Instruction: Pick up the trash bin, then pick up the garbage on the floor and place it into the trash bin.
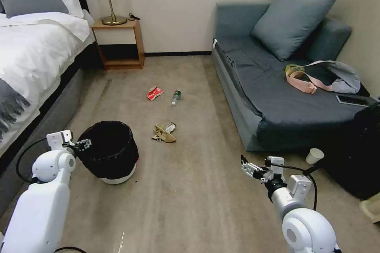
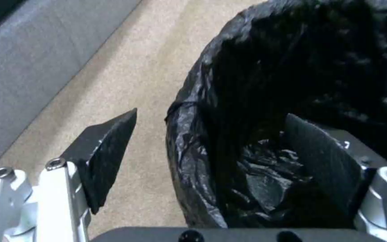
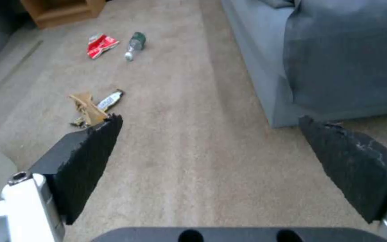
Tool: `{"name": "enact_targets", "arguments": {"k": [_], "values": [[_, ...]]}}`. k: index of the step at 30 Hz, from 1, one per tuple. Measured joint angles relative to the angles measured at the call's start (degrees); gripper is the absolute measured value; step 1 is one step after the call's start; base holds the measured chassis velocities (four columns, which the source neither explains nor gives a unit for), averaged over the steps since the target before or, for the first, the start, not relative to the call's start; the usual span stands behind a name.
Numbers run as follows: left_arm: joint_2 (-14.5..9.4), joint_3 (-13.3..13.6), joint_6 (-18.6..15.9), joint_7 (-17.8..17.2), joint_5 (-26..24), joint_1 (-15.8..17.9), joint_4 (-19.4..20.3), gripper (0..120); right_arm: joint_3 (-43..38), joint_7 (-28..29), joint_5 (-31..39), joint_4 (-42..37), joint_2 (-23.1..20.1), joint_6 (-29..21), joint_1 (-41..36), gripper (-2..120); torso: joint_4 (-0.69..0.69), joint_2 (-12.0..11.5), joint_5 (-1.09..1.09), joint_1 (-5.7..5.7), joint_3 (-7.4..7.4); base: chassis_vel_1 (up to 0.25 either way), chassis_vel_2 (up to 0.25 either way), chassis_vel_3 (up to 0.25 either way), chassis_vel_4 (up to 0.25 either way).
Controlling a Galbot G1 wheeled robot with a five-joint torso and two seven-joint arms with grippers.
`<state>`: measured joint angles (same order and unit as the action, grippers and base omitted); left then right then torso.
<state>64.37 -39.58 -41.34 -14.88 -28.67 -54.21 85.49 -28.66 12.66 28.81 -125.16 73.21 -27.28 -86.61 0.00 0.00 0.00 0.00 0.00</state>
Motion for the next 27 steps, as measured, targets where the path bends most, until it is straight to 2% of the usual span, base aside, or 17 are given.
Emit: {"name": "enact_targets", "arguments": {"k": [7, 9, 13, 27], "values": [[0.0, 0.6, 0.0, 0.3, 0.5, 1.0, -1.6, 87, 0.5, 0.0, 0.0, 0.5, 0.0, -0.1, 0.7, 100, 0.00, 0.0, 0.00, 0.00, 0.00, 0.000, 0.000, 0.000, 0.000], [0.0, 2.0, 0.0, 0.5, 1.2, 3.5, -4.7, 87, 1.2, 0.1, 0.0, 0.6, 0.0, -0.6, 1.5, 100, 0.00, 0.0, 0.00, 0.00, 0.00, 0.000, 0.000, 0.000, 0.000], [0.1, 3.2, 0.0, 0.6, 1.9, 4.9, -6.8, 87, 1.3, 0.3, 0.1, 0.8, -0.3, -0.9, 1.8, 100, 0.00, 0.0, 0.00, 0.00, 0.00, 0.000, 0.000, 0.000, 0.000], [0.3, 4.3, -0.4, 0.8, 4.0, 7.2, -12.5, 87, 1.4, 0.4, 0.8, 1.7, -0.8, -1.2, 2.7, 100, 0.00, 0.0, 0.01, 0.00, 0.00, 0.000, 0.000, 0.000, 0.000]]}}
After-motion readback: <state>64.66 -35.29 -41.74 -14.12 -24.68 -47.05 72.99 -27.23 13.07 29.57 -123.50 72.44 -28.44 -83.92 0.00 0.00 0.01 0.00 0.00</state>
